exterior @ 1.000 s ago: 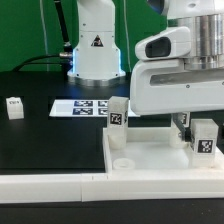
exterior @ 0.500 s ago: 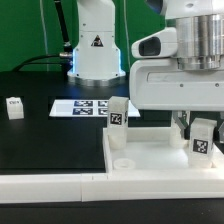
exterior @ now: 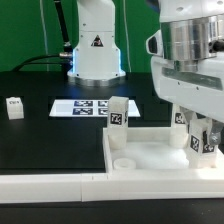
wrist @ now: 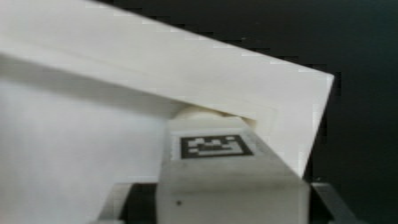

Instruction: Assemble square table

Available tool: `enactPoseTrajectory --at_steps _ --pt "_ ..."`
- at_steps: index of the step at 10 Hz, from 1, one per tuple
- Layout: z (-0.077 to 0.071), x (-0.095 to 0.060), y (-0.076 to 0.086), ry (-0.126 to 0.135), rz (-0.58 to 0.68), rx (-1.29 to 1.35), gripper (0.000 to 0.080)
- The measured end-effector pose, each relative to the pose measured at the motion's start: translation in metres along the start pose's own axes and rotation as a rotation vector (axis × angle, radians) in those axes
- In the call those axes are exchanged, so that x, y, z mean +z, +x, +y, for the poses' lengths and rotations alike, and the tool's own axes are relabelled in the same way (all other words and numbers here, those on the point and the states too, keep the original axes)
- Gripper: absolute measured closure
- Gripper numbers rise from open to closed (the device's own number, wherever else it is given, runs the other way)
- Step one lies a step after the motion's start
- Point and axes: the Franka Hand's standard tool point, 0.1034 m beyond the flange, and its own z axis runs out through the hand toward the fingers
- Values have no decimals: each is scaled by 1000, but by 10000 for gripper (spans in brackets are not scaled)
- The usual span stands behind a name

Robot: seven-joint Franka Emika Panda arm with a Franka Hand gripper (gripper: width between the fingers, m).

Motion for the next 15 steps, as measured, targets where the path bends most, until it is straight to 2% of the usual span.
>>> enactPoseTrajectory --at_steps 4,6,8,12,13,14,15 --pt "0 0 -1 4 0 151 509" --pt "0 0 2 9 -24 356 509" --pt "-1 0 2 12 -24 454 509" --pt "0 0 3 10 -11 502 508" --pt "0 0 3 10 -11 502 330" --pt "0 0 3 10 -11 501 215" --pt "0 0 3 10 -11 501 215"
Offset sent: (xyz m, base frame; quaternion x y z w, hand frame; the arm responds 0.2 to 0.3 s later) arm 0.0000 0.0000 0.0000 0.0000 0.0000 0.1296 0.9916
